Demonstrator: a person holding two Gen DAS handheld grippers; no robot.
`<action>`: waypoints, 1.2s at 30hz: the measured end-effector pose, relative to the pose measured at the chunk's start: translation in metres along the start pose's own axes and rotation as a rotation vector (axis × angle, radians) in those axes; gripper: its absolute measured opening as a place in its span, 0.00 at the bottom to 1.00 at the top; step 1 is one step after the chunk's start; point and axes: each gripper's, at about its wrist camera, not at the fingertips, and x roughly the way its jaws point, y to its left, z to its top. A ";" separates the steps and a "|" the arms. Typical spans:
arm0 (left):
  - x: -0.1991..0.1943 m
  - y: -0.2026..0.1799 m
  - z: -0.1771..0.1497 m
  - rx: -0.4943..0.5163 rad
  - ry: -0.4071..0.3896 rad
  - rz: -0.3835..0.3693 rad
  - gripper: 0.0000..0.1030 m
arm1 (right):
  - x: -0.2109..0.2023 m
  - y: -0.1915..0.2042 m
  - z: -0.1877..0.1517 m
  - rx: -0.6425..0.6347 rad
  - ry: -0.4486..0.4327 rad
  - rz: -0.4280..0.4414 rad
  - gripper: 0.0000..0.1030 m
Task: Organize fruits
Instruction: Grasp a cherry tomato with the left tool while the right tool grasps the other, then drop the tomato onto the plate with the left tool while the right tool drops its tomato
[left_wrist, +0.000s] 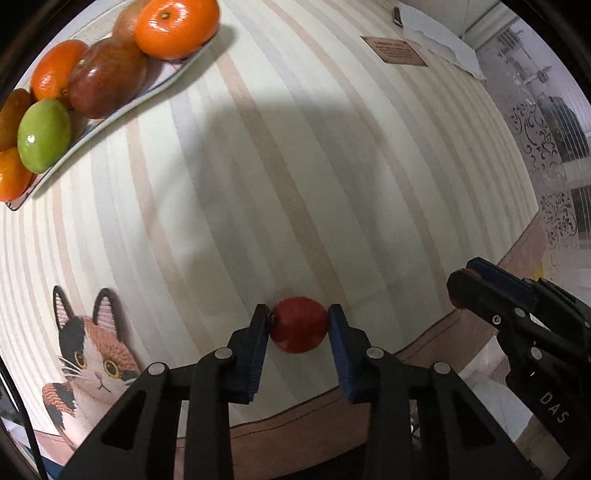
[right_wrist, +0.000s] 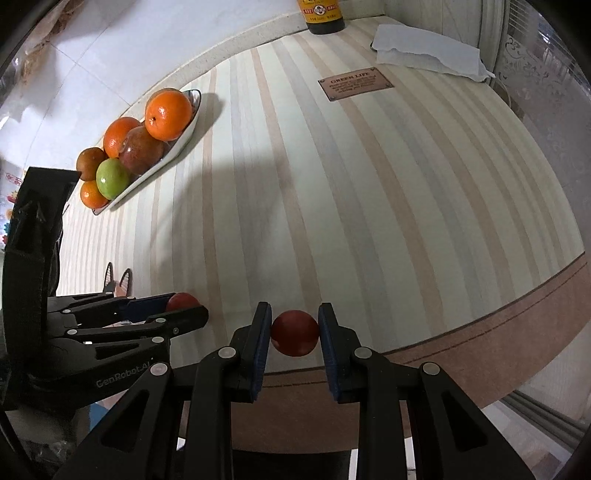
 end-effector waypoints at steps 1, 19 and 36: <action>-0.004 0.005 0.001 -0.012 -0.008 -0.001 0.28 | 0.000 0.001 0.001 -0.003 -0.002 0.002 0.28; -0.093 0.153 0.077 -0.329 -0.257 -0.072 0.28 | 0.034 0.091 0.095 0.014 -0.136 0.337 0.28; -0.100 0.197 0.124 -0.347 -0.199 -0.033 0.29 | 0.091 0.138 0.133 -0.014 -0.155 0.349 0.28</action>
